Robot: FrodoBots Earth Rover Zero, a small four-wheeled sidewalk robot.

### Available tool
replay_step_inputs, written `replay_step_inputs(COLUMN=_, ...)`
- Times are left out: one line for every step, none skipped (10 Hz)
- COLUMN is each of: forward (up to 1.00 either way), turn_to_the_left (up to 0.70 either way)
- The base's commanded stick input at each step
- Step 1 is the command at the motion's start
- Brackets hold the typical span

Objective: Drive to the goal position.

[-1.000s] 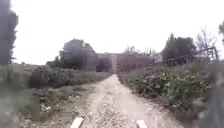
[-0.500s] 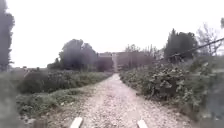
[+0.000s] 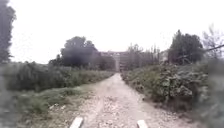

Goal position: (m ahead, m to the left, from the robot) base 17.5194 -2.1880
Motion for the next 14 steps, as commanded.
replay_step_inputs(forward=0.70, turn_to_the_left=0.00)
replay_step_inputs(forward=0.70, turn_to_the_left=0.00)
replay_step_inputs(forward=0.70, turn_to_the_left=0.00)
replay_step_inputs(forward=0.70, turn_to_the_left=0.00)
replay_step_inputs(forward=0.70, turn_to_the_left=0.00)
replay_step_inputs(forward=0.70, turn_to_the_left=0.00)
replay_step_inputs(forward=0.70, turn_to_the_left=0.00)
replay_step_inputs(forward=0.70, turn_to_the_left=0.00)
replay_step_inputs(forward=0.70, turn_to_the_left=0.00)
replay_step_inputs(forward=0.70, turn_to_the_left=0.00)
replay_step_inputs(forward=0.70, turn_to_the_left=0.00)
replay_step_inputs(forward=0.70, turn_to_the_left=0.00)
replay_step_inputs(forward=0.70, turn_to_the_left=0.00)
replay_step_inputs(forward=0.70, turn_to_the_left=0.00)
